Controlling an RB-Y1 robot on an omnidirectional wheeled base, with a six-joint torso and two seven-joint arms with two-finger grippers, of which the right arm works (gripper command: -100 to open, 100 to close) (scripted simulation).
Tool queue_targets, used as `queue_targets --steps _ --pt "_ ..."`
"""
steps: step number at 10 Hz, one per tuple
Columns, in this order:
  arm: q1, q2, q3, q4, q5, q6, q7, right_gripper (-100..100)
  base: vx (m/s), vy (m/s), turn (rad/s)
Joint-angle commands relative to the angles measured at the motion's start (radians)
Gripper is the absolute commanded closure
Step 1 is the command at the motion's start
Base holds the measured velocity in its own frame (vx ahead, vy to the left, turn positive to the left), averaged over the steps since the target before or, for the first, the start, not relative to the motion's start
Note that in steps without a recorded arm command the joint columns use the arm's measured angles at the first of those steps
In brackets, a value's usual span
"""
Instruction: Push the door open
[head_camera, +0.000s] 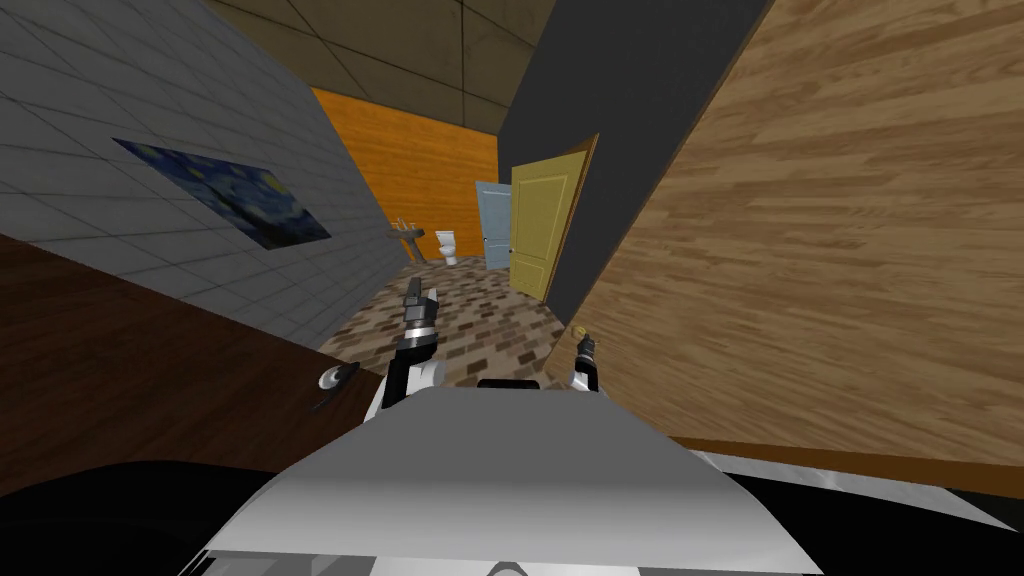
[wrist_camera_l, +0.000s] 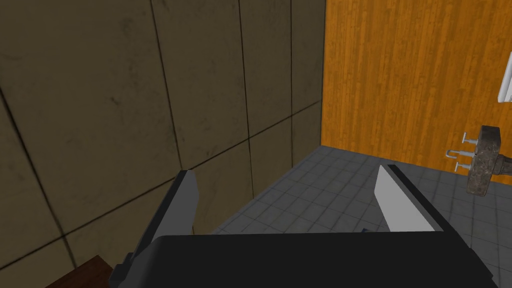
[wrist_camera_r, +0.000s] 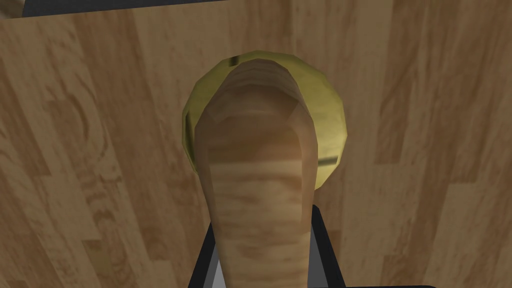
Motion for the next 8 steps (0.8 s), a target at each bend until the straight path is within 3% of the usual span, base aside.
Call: queue_targets --steps 1,8 --pt "0.000 -0.006 -0.019 0.001 -0.012 -0.005 0.006 100 0.210 0.011 -0.042" --pt "0.016 -0.014 -0.077 -0.005 -0.053 -0.003 0.031 100 0.179 -0.001 -0.041"
